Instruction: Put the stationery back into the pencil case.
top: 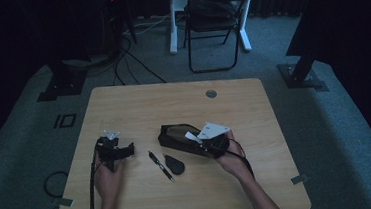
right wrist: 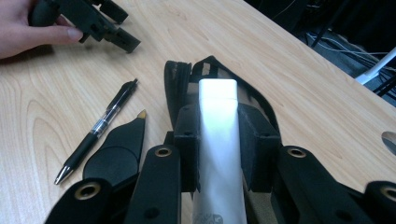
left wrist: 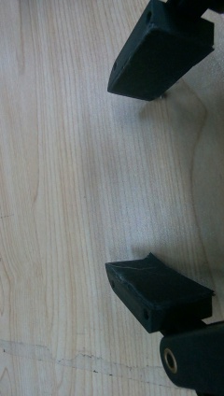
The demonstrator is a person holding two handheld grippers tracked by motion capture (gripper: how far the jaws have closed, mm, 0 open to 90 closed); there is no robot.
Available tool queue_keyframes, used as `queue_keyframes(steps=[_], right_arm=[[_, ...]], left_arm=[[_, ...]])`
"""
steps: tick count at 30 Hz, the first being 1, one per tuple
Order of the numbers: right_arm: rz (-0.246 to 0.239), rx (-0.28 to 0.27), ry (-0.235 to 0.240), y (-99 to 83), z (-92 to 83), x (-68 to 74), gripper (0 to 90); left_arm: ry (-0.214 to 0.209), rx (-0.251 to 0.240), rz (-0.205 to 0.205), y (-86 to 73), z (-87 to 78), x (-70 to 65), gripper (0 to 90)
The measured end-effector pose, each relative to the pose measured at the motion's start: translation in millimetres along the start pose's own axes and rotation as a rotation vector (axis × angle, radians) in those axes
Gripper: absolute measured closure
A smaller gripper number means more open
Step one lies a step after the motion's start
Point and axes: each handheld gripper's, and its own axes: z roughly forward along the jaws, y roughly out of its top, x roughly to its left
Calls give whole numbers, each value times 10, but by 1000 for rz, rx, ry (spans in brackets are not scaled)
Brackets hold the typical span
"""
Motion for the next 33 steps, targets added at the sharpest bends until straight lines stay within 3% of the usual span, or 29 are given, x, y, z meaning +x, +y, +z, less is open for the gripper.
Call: queue_keyframes(steps=[33], right_arm=[[32, -25, -14, 137, 69, -151, 714]], left_arm=[[0, 0, 0, 0, 0, 0, 131]])
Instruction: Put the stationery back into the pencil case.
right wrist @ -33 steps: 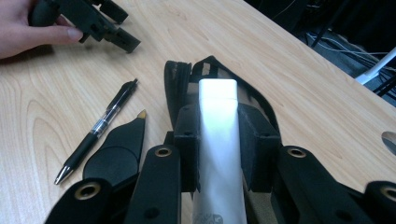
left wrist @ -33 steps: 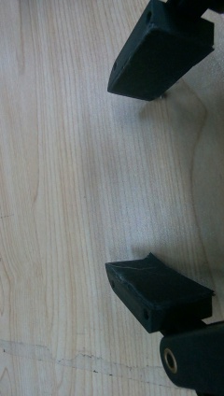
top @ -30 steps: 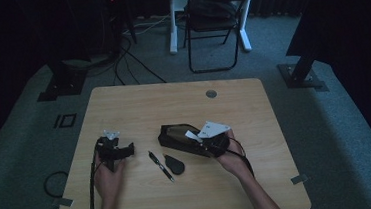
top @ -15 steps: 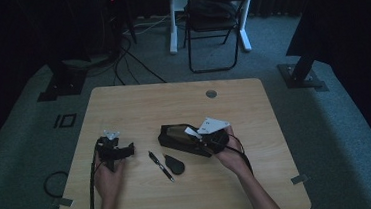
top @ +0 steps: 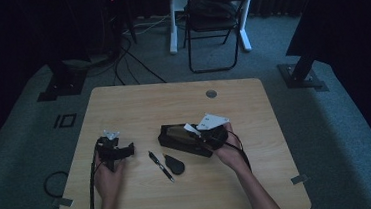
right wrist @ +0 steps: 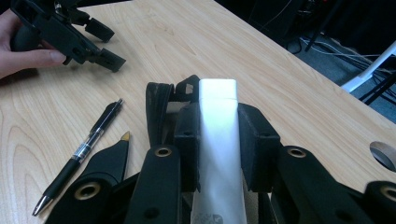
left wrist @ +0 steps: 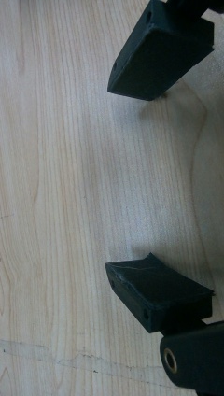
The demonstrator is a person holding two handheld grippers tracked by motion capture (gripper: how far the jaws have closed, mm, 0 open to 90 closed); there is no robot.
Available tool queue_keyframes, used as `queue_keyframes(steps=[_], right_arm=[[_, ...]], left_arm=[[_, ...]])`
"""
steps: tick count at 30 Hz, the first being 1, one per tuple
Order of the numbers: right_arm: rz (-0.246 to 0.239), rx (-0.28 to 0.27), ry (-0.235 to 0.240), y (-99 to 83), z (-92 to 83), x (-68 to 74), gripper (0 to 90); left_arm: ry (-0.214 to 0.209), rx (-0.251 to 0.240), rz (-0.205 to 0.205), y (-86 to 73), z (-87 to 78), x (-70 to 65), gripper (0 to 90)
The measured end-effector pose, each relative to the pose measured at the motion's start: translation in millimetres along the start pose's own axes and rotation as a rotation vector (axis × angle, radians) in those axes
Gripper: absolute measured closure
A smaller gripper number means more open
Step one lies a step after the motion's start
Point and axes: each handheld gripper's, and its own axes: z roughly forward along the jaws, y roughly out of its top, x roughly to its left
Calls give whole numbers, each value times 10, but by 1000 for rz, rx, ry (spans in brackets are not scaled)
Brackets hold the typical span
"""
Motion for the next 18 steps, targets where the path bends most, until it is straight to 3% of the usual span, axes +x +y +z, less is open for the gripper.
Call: queue_keyframes(steps=[18], right_arm=[[17, -4, -1, 8, 67, -115, 714]], left_arm=[[0, 0, 0, 0, 0, 0, 131]])
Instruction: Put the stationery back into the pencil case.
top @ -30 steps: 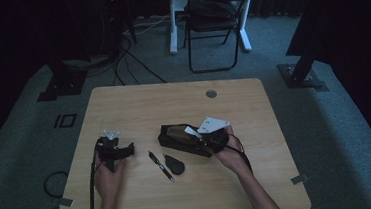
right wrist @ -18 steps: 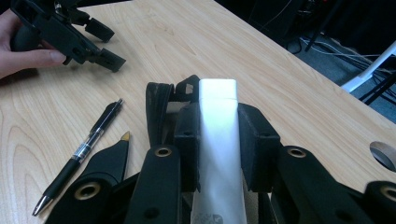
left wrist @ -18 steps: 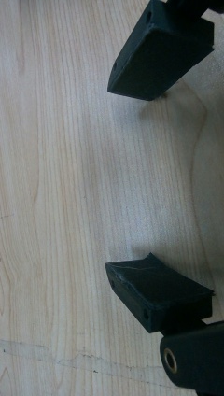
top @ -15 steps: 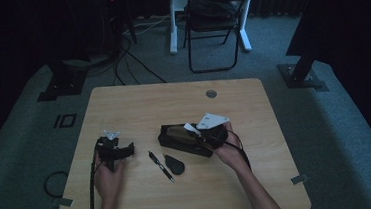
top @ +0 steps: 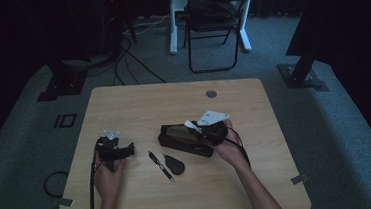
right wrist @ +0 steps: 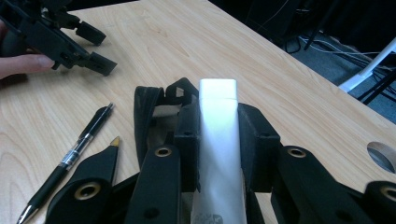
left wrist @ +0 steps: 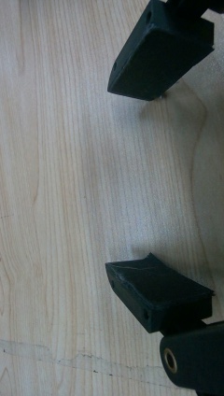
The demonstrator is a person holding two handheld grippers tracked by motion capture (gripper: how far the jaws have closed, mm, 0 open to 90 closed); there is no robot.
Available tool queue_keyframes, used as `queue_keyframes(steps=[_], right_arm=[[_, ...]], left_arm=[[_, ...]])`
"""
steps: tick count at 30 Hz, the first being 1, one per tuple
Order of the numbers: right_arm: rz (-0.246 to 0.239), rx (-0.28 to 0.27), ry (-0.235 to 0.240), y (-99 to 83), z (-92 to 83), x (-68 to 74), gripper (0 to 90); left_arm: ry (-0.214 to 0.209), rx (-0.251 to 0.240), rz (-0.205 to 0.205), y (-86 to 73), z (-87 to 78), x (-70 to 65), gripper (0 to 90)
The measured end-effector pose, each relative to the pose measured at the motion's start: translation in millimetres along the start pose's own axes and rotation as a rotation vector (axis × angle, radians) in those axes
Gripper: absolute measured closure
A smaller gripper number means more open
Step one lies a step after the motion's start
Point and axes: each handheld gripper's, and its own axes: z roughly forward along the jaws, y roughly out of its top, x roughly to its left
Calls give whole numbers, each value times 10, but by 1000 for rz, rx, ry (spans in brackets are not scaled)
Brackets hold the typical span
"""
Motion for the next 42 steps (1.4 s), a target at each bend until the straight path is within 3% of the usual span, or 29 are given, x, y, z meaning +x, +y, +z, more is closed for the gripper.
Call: queue_keyframes(steps=[24, 42], right_arm=[[0, 31, 27, -17, 223, -84, 713], [-15, 75, 47, -81, 325, -47, 712]], left_arm=[[0, 2, 3, 1, -1, 2, 131], [0, 0, 0, 0, 0, 0, 131]])
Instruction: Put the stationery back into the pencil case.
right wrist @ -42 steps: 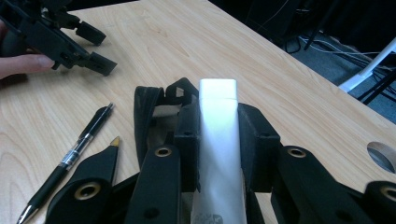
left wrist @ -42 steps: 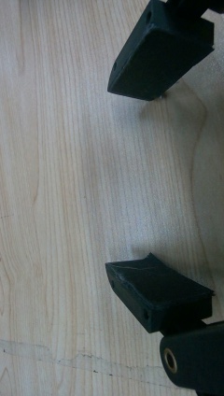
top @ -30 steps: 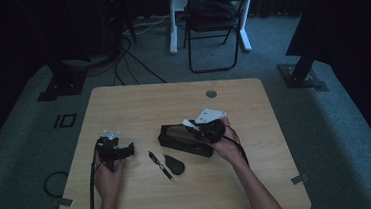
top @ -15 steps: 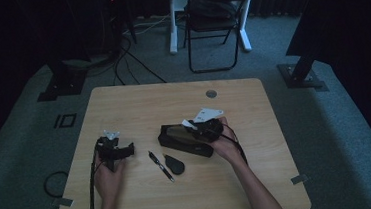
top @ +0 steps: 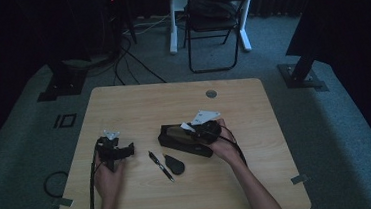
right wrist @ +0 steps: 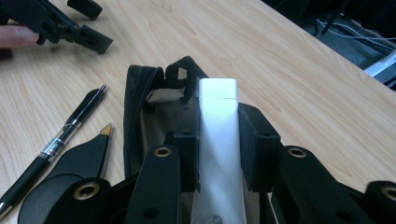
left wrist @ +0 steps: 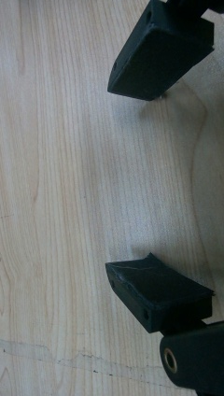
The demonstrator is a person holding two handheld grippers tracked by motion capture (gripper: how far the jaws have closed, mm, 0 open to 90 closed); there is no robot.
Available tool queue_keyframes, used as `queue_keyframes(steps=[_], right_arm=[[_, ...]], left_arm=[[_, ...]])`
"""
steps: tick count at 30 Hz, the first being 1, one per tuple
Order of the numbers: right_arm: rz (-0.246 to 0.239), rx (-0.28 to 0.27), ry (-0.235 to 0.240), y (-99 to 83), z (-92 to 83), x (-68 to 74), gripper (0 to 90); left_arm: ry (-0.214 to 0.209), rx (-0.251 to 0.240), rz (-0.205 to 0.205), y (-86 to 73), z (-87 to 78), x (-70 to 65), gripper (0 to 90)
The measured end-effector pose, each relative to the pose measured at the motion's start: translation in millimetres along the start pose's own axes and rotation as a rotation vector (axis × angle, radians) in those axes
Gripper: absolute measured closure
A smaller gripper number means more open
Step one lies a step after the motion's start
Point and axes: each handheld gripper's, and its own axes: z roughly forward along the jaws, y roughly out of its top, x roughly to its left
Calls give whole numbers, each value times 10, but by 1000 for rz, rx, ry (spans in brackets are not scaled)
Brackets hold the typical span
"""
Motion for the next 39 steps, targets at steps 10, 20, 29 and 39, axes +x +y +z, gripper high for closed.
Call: queue_keyframes(steps=[10, 20, 29, 39], right_arm=[[-14, 21, 3, -32, 45, 26, 711], [-29, 36, 14, -40, 61, 28, 710], [-40, 65, 30, -64, 111, 42, 708], [-38, 96, 50, -114, 152, 41, 698]], left_arm=[[0, 1, 1, 0, 0, 1, 131], [0, 0, 0, 0, 0, 0, 131], [0, 0, 0, 0, 0, 0, 131], [0, 0, 0, 0, 0, 0, 131]])
